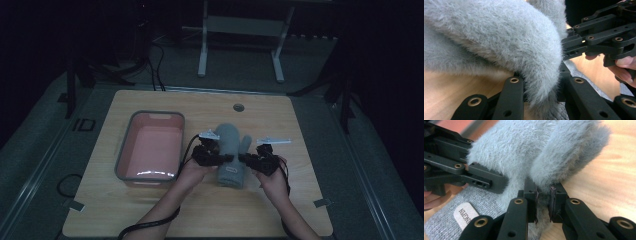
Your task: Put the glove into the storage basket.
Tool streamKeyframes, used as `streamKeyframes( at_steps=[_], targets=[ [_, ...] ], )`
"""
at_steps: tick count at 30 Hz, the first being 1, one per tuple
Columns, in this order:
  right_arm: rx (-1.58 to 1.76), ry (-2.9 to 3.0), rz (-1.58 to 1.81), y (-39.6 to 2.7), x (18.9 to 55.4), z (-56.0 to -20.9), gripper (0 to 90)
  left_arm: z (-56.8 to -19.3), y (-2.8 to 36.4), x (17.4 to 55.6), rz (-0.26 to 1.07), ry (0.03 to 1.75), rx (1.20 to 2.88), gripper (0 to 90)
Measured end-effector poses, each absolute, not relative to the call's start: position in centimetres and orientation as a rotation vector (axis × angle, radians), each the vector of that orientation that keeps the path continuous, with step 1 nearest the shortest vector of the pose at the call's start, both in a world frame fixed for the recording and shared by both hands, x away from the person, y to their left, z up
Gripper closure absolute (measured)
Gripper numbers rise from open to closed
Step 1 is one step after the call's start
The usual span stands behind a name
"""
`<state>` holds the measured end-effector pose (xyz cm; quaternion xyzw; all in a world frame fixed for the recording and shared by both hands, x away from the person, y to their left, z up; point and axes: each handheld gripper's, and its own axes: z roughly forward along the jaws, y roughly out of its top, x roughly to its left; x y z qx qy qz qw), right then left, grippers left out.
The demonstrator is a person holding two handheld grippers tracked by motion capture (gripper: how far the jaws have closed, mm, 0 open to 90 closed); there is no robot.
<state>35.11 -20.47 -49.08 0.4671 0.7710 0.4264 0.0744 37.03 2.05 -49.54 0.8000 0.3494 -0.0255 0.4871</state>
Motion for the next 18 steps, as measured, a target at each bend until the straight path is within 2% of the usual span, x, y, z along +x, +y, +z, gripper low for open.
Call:
streamKeyframes(
  at_steps=[10, 18],
  targets=[
    [1.329, 2.286, 1.360, -19.4, 34.7, -45.3, 79.3, -45.7, 4.0, 37.1, -0.035, 0.779, 1.955, 75.5],
    [1.268, 2.302, 1.394, -16.8, 34.8, -43.4, 79.3, -44.0, 7.3, 37.0, -0.013, 0.774, 1.943, 75.4]
  ],
)
